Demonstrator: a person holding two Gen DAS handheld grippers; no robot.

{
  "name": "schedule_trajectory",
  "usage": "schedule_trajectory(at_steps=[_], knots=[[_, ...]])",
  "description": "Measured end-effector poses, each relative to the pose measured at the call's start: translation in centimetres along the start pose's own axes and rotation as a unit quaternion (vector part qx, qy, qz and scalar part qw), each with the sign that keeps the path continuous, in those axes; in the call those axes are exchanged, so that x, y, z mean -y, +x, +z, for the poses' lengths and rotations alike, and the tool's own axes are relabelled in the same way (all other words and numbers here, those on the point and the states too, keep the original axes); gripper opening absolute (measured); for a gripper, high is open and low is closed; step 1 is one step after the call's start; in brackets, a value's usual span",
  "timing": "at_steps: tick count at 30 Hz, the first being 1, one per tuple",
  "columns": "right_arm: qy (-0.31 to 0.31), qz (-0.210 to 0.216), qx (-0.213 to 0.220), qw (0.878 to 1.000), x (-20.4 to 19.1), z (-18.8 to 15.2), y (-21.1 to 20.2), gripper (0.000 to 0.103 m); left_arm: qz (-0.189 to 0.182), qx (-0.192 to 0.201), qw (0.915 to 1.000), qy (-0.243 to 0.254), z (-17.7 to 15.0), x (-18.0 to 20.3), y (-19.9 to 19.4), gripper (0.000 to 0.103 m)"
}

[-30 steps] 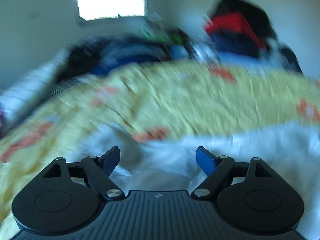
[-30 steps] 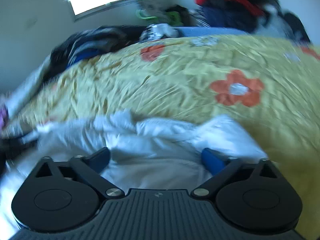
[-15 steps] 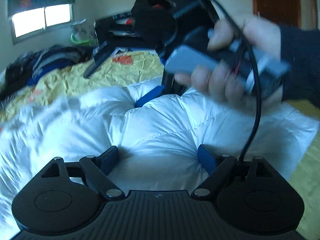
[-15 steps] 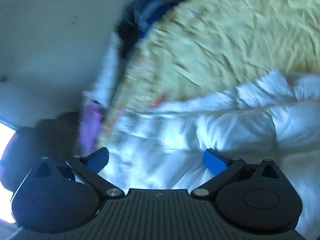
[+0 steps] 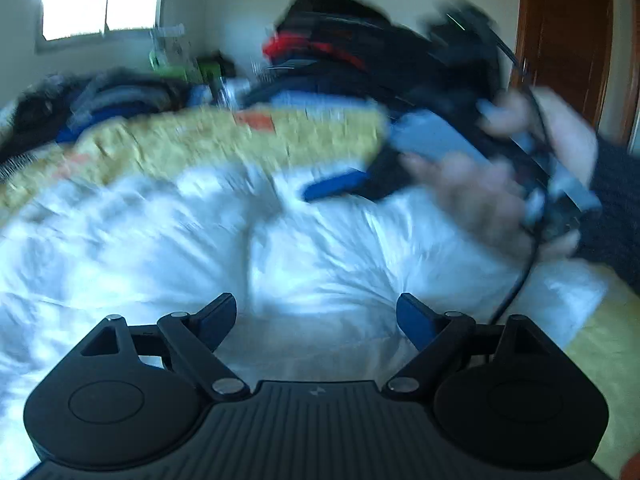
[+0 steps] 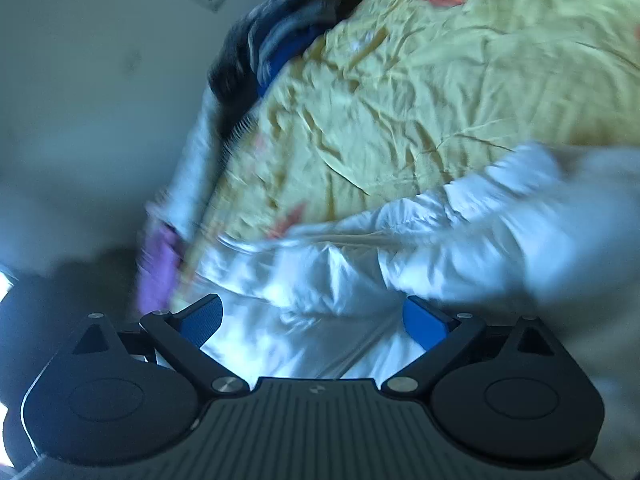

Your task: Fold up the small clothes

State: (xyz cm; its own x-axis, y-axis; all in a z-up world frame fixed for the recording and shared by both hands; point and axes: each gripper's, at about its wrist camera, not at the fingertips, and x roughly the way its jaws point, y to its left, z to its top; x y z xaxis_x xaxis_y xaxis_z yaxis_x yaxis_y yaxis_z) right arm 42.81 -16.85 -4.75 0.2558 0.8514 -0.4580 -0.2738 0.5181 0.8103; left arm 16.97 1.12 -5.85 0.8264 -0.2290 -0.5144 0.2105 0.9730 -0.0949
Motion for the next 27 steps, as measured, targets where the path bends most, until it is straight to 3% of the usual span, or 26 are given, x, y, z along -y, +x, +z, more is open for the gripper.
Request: schedule_trajectory(at_steps=[2,4,7,9,10,14,18,19,21,23,25,27], knots=[[0.001,0.036,0.027,0.999,-0.1,-1.1,-3.2,0.102,0.002,0.032,0.9994,-0.011,0.2,-1.0,-2.3,0.089],[0.016,0.051,0.046,0.998,0.5,-2.3,-5.2,0.102,0.013,0.036,0.9988,-0.031,1.0,-2.4,-2.8,0.089],[0.031,0.034,0.049,0.998,2.1,-4.0,-6.0,0.103,0.054,-0.008,0.9970,-0.055,2.3,-5.0,-0.3,0.089],[0.039,0.002,0.055,0.998,3.4,-4.7,-5.5,0.097,0.078,-0.084,0.9907,-0.074,2.3,-6.8,2.8,0.090],[0.050,-0.005,0.059,0.997,4.1,-5.0,-5.1,0.094,0.081,-0.092,0.9892,-0.081,1.8,-7.6,3.9,0.100],[0.063,-0.013,0.077,0.995,5.6,-5.2,-4.0,0.086,0.087,-0.086,0.9896,-0.075,1.0,-8.1,5.4,0.103],[0.078,-0.017,0.068,0.995,5.6,-4.7,-4.3,0.086,0.101,-0.087,0.9879,-0.079,1.6,-8.0,4.5,0.102],[0.086,-0.020,0.066,0.994,5.2,-4.8,-4.9,0.087,0.113,-0.073,0.9873,-0.084,1.6,-7.8,3.2,0.102],[0.085,0.001,0.079,0.993,3.9,-5.8,-7.1,0.091,0.117,-0.004,0.9872,-0.108,1.1,-8.0,-1.1,0.102],[0.063,0.049,0.100,0.992,2.6,-7.6,-10.0,0.100,0.112,0.064,0.9759,-0.176,-0.4,-8.8,-5.8,0.103],[0.047,0.064,0.122,0.989,1.9,-9.7,-12.8,0.102,0.121,0.090,0.9503,-0.272,-2.6,-10.0,-9.3,0.103],[0.037,0.051,0.133,0.989,1.7,-11.3,-14.6,0.102,0.143,0.072,0.9213,-0.354,-5.0,-11.2,-11.0,0.103]])
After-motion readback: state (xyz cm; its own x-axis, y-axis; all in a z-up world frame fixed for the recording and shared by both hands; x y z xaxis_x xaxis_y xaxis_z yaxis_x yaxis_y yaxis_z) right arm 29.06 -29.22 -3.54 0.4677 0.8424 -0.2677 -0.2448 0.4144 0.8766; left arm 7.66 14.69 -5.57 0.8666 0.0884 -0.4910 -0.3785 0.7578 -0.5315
